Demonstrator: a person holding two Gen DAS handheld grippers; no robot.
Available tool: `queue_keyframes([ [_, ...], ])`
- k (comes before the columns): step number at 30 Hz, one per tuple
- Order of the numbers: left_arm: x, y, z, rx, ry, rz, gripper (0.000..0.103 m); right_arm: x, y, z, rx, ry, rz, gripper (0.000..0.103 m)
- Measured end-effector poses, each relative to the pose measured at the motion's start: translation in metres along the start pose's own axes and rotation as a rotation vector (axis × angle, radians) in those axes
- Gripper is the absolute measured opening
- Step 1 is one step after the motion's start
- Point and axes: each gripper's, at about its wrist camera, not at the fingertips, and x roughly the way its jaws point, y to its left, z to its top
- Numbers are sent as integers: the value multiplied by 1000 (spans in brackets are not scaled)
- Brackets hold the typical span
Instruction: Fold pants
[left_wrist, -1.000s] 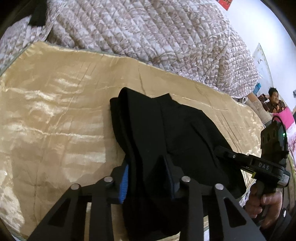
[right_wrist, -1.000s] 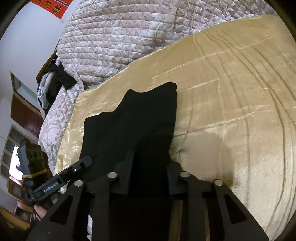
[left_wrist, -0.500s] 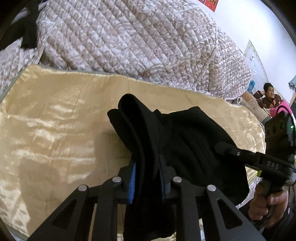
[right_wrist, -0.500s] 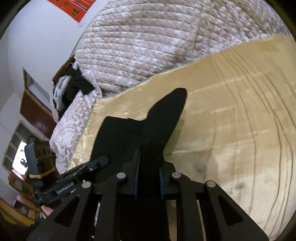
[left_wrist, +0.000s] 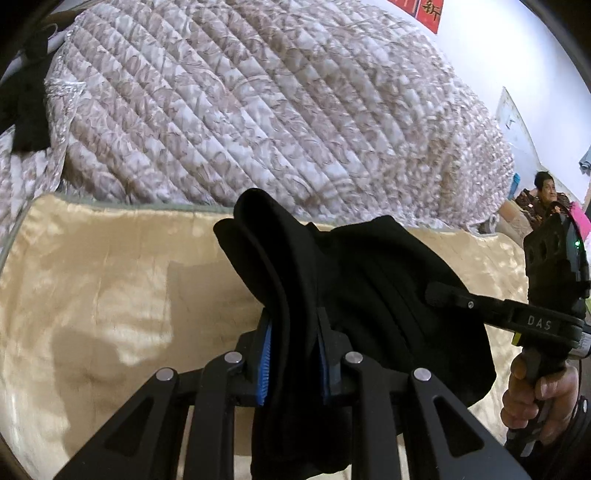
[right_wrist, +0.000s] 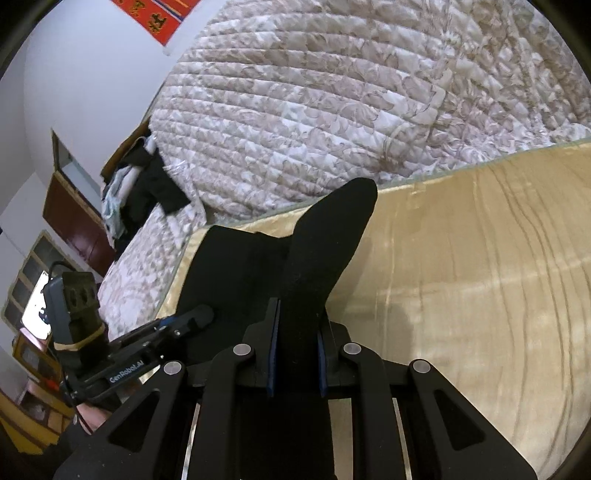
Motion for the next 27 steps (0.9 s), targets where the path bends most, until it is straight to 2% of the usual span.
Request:
queue_keyframes([
  [4, 37, 21, -1, -17, 37, 7, 24, 32, -22, 9, -2, 18, -36, 16],
  [6, 59, 31, -12, -37, 99, 33, 27, 48, -39, 7, 24, 60, -62, 17],
  [7, 63, 34, -17, -41, 108, 44, 33, 57, -47, 3, 28, 92, -94, 18],
  [8, 63, 37, -20, -47, 100, 40, 36, 64, -54, 0, 24, 128, -137, 20],
  [10, 59, 42, -21, -76, 103, 34, 37, 61, -58, -1, 18, 120, -161, 30],
  [14, 45, 49, -24, -109, 85, 113, 36, 37, -45, 5, -39, 60, -257, 31],
  [17, 23, 46, -27, -129, 56, 138, 36, 21, -26, 0, -109, 31, -287, 31],
  [20, -3, 30, -29, -103, 1, 120, 36, 12, -2, -11, -183, 17, -283, 30],
  [23, -10, 11, -39, -64, -5, 98, 36, 14, 13, -26, -218, 44, -257, 26],
  [25, -4, 5, -52, -44, 34, 105, 36, 25, 17, -40, -260, 91, -278, 26],
  [27, 9, 4, -65, -22, 93, 155, 36, 40, 15, -52, -291, 156, -316, 26],
])
